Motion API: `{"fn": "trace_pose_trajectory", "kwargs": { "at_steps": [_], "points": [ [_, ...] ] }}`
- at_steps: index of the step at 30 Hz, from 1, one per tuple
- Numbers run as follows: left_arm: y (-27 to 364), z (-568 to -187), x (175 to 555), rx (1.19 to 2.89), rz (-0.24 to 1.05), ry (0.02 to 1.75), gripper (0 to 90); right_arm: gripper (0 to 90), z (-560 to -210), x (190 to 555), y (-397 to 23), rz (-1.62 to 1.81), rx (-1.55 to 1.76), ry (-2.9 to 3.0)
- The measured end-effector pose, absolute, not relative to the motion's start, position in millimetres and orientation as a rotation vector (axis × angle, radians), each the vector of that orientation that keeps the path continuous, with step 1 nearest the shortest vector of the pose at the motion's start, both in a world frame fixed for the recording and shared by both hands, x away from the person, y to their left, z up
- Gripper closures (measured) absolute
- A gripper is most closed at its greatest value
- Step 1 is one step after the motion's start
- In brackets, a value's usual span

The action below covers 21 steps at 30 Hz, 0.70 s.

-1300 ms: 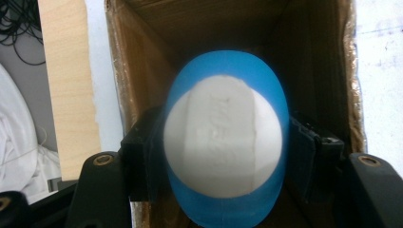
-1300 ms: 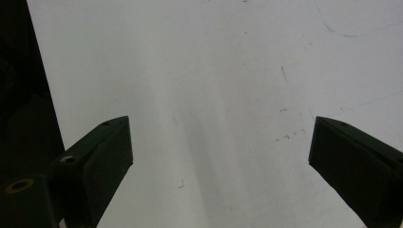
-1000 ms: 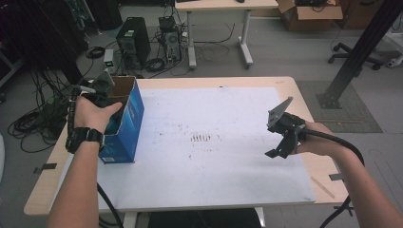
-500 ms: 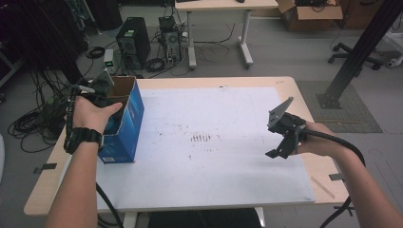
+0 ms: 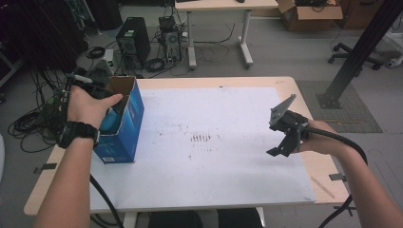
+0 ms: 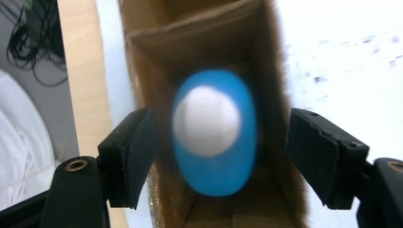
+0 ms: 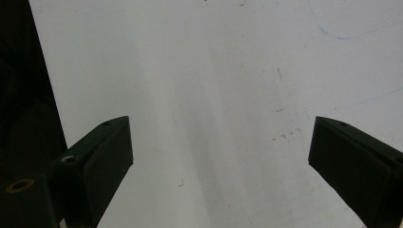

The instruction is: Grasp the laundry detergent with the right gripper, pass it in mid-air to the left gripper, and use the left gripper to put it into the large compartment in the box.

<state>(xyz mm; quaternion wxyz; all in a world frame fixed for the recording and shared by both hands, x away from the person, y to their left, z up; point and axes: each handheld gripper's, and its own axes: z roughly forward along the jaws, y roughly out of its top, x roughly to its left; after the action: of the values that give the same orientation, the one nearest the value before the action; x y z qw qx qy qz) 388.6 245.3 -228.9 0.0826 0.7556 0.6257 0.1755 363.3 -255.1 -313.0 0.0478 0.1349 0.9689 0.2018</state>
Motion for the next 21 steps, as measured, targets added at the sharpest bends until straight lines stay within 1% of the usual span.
{"fn": "trace_pose_trajectory", "kwargs": {
  "at_steps": [3,9,14,19,21],
  "points": [
    [234.7,-220.8,388.7,2.273,0.517,1.806,24.1,7.4,-312.9,364.3,-253.7,0.621,0.409,2.956],
    [205.2,-214.5,392.2,2.367,0.487,1.651,19.7,7.3,-314.8,369.0,-249.7,0.619,0.397,2.966],
    [181.2,-216.0,394.8,2.423,0.449,1.518,15.3,7.4,-314.6,371.6,-246.3,0.615,0.397,2.971],
    [163.0,-220.1,396.0,2.472,0.409,1.402,13.5,7.4,-313.1,372.6,-242.2,0.616,0.389,2.974],
    [156.6,-222.0,396.6,2.496,0.414,1.366,12.6,7.4,-313.1,372.8,-240.4,0.612,0.388,2.975]
  ]
}}
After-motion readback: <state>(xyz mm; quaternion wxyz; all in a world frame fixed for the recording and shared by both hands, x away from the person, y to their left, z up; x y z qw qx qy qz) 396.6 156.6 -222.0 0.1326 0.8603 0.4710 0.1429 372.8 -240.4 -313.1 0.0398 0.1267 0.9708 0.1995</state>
